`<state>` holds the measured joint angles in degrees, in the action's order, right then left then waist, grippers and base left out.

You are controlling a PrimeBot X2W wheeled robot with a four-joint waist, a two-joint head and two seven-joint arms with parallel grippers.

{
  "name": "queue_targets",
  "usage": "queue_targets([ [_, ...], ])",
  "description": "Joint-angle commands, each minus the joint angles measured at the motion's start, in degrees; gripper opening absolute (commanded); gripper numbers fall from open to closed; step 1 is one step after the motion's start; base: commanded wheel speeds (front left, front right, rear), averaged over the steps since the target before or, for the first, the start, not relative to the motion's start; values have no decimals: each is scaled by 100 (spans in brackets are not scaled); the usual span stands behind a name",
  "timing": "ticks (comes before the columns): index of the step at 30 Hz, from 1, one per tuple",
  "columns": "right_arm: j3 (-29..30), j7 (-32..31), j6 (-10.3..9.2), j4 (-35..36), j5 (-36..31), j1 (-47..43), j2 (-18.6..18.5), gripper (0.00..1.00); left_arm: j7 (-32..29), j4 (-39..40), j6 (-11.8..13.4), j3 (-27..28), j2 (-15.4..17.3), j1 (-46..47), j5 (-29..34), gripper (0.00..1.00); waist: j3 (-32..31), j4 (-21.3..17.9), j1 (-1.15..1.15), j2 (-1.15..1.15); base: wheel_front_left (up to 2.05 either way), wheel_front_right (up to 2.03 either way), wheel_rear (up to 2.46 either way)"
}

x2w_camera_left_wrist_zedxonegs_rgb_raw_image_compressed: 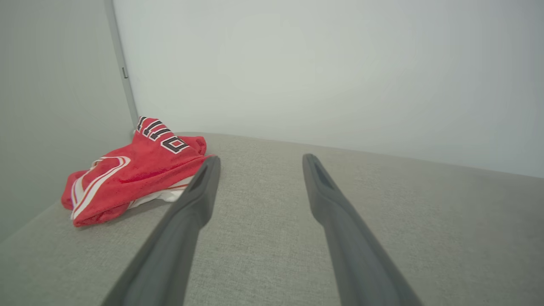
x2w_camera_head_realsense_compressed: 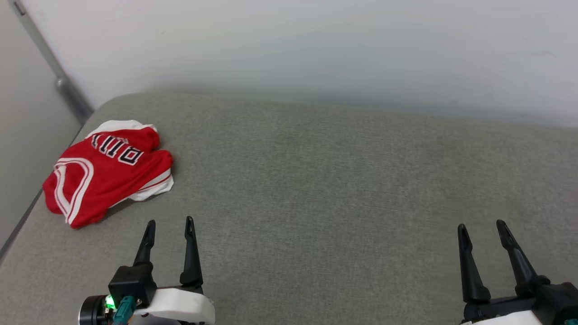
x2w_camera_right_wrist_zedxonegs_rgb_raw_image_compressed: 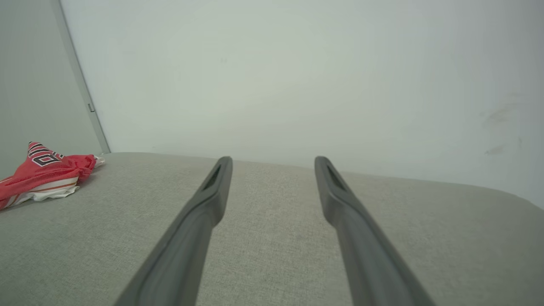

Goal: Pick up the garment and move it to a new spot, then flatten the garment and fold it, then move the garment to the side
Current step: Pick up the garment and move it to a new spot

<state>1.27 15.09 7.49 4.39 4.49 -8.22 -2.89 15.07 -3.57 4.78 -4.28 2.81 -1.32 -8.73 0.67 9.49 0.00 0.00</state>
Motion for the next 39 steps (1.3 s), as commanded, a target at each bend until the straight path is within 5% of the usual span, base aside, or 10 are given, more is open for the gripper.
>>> queue_targets([
  [1, -26, 12, -1, 30, -53, -33, 3, 100, 16, 18, 44, 45, 12, 23, 27, 100, 13, 310, 0, 0, 0, 0, 0],
  [14, -101, 12, -1, 113, -177, -8, 4, 100, 16, 44, 226, 326, 12, 39, -104, 100, 115, 1360, 0, 0, 0, 0, 0],
  [23, -142, 12, -1, 92, -221, 28, 4, 100, 16, 76, 251, 449, 12, -10, -198, 100, 144, 1670, 0, 0, 0, 0, 0],
  [33, -151, 12, -1, 186, -359, 152, 4, 100, 16, -180, -337, 861, 60, 954, -84, 100, 427, 1610, 0, 0, 0, 0, 0],
  [39, -118, 12, -1, 303, -585, 428, 3, 100, 15, -584, -793, 1438, 366, 2317, -186, 100, 925, 1370, 0, 0, 0, 0, 0],
])
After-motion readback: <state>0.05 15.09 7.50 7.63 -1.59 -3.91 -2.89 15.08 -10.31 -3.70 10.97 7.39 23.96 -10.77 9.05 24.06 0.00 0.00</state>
